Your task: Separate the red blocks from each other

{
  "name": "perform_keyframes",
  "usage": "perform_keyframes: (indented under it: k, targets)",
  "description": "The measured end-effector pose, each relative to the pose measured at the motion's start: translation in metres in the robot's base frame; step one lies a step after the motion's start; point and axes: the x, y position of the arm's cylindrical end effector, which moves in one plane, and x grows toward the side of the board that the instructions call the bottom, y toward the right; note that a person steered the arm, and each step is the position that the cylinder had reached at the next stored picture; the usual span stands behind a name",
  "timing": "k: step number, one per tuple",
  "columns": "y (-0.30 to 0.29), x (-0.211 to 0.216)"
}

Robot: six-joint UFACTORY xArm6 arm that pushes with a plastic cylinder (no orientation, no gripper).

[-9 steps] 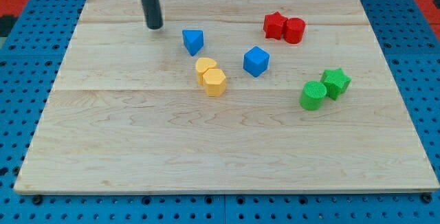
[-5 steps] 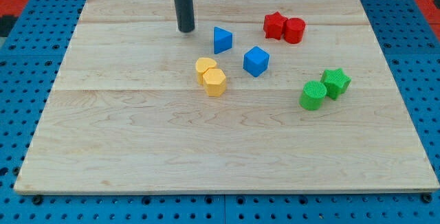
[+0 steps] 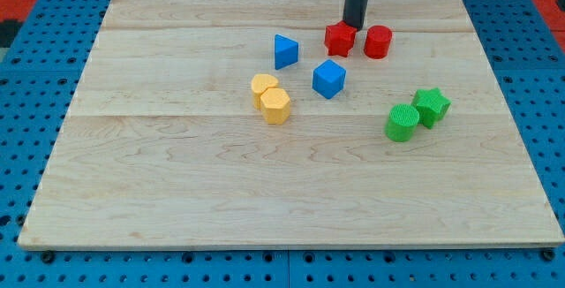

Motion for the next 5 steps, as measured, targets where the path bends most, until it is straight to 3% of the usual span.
perform_keyframes:
  k: [1, 3, 5]
  targets:
    - [0.000, -0.016]
    - [-0.009, 0.033]
    - [0.021, 0.026]
